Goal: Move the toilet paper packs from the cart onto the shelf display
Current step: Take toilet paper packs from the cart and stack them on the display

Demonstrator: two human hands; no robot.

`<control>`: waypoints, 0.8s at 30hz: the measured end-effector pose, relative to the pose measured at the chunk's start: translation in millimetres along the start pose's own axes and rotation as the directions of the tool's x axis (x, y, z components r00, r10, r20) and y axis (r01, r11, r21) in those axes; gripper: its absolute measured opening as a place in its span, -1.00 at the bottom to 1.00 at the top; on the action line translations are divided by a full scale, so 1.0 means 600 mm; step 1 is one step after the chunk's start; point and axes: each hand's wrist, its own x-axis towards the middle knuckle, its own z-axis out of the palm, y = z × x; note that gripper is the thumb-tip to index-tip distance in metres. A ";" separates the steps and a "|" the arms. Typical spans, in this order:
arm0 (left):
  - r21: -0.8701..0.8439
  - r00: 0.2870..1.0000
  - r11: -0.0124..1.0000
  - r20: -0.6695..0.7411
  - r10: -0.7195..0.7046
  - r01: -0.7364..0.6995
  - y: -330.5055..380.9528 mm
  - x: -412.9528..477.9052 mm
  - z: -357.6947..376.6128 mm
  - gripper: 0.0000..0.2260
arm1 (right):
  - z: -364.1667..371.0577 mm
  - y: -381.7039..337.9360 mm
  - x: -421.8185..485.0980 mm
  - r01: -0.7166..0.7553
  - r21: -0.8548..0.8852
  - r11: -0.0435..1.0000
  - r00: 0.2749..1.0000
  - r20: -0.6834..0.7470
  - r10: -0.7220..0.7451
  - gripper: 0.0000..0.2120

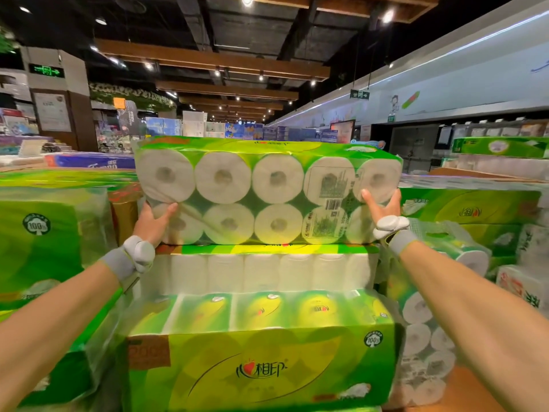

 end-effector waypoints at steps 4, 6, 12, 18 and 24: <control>0.008 1.000 1.000 -0.017 0.015 -0.015 0.006 -0.001 -0.003 -0.43 | -0.002 0.003 0.002 0.015 0.023 1.000 1.000 -0.013 -0.015 -0.11; 0.011 0.999 0.999 -0.025 0.030 -0.030 0.007 -0.003 -0.009 -0.45 | -0.004 0.005 0.003 0.025 0.018 1.000 0.999 -0.025 -0.025 -0.12; -0.059 0.998 0.996 -0.014 0.069 -0.070 0.015 -0.026 -0.020 -0.55 | -0.010 0.005 -0.014 0.060 0.073 0.996 0.995 -0.086 -0.053 -0.18; -0.172 1.000 0.985 0.004 0.013 -0.012 -0.003 -0.040 -0.040 -0.31 | -0.036 -0.009 -0.013 0.173 0.103 0.979 0.982 -0.099 -0.163 -0.34; -0.217 0.999 0.975 -0.030 0.033 -0.038 0.020 -0.053 -0.047 -0.53 | -0.058 -0.040 -0.013 0.257 0.051 0.965 0.963 -0.091 -0.252 -0.61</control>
